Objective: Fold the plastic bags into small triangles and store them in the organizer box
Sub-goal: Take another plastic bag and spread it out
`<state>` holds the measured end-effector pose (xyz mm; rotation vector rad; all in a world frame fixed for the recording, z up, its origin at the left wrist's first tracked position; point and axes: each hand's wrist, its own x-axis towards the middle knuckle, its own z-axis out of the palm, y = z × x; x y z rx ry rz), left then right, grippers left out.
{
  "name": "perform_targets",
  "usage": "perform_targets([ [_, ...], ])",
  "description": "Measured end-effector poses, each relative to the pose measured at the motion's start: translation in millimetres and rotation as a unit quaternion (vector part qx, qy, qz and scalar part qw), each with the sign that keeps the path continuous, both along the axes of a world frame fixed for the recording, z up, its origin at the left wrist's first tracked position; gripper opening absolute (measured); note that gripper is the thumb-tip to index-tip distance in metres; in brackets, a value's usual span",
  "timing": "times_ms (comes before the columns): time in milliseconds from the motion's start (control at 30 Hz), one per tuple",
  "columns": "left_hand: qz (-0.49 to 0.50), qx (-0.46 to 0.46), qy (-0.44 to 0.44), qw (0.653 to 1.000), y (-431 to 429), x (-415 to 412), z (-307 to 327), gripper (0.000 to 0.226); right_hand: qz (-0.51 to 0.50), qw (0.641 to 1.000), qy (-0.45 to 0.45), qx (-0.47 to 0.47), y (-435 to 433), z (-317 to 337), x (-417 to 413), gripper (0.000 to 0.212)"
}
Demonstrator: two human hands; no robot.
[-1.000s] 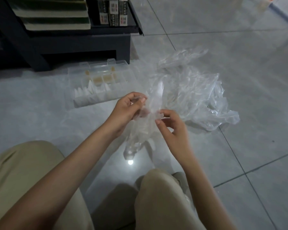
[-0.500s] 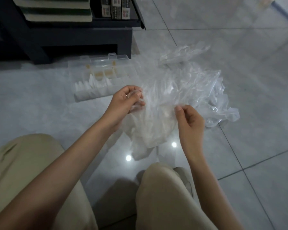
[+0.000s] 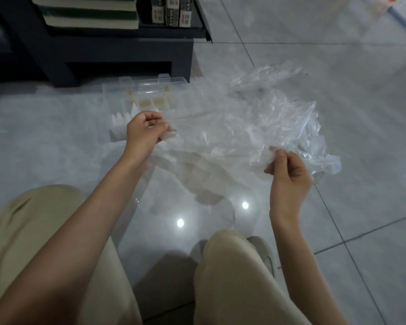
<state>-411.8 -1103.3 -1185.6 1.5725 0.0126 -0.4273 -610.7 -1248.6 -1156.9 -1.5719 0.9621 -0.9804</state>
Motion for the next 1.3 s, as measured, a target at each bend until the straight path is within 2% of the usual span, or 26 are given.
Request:
perform_targets([
  [100, -0.030, 0.053, -0.006, 0.998, 3, 6, -3, 0.024, -0.014, 1.000, -0.009, 0.000, 0, 2, 0, 0.020],
  [200, -0.106, 0.103, -0.059, 0.987, 0, 3, -6, 0.035, -0.022, 1.000, -0.009, -0.005, 3, 3, 0, 0.021],
  [267, -0.086, 0.119, -0.163, 0.976, -7, -10, 1, 0.029, -0.023, 1.000, -0.010, -0.009, 7, 2, 1, 0.021],
  [333, -0.049, 0.109, -0.307, 0.944, -15, -28, 13, 0.021, -0.022, 1.000, -0.001, -0.015, 11, 0, 3, 0.020],
  [400, -0.099, 0.095, -0.381, 0.914, -19, -49, 22, 0.033, -0.016, 1.000, 0.012, -0.013, 16, -1, 6, 0.019],
  [500, -0.245, 0.084, -0.304, 0.917, -25, -76, 27, 0.049, -0.003, 1.000, 0.010, 0.003, 24, -1, 9, 0.019],
  [567, -0.260, 0.074, -0.268, 0.925, -30, -84, 18, 0.039, 0.017, 1.000, 0.013, 0.001, 28, 1, 9, 0.016],
  [633, -0.231, 0.058, -0.262, 0.935, -31, -83, 15, 0.025, 0.034, 0.999, 0.033, -0.009, 28, 0, 7, 0.014],
  [767, -0.184, -0.012, -0.219, 0.958, -27, -69, 20, 0.031, 0.053, 0.994, 0.086, -0.049, 19, -3, 1, 0.017],
  [900, -0.117, 0.012, -0.230, 0.966, -15, -40, 23, 0.042, 0.031, 0.995, 0.076, -0.053, 6, -1, -6, 0.017],
  [967, -0.055, 0.011, -0.203, 0.978, -9, -26, 23, 0.045, 0.025, 0.996, 0.066, -0.048, -1, 1, -10, 0.018],
  [1067, 0.017, 0.008, -0.146, 0.989, 0, -12, 20, 0.029, 0.052, 0.996, 0.059, -0.045, -5, 1, -12, 0.022],
  [1133, 0.031, 0.010, -0.115, 0.993, 3, -8, 18, 0.020, 0.073, 0.993, 0.071, -0.060, -3, -1, -11, 0.023],
  [1233, 0.027, -0.019, -0.059, 0.998, 2, -10, 19, 0.020, 0.106, 0.989, 0.061, -0.081, 2, -5, -10, 0.012],
  [1300, 0.021, -0.032, -0.047, 0.998, -1, -12, 23, 0.016, 0.135, 0.984, 0.059, -0.104, 3, -6, -10, 0.018],
])
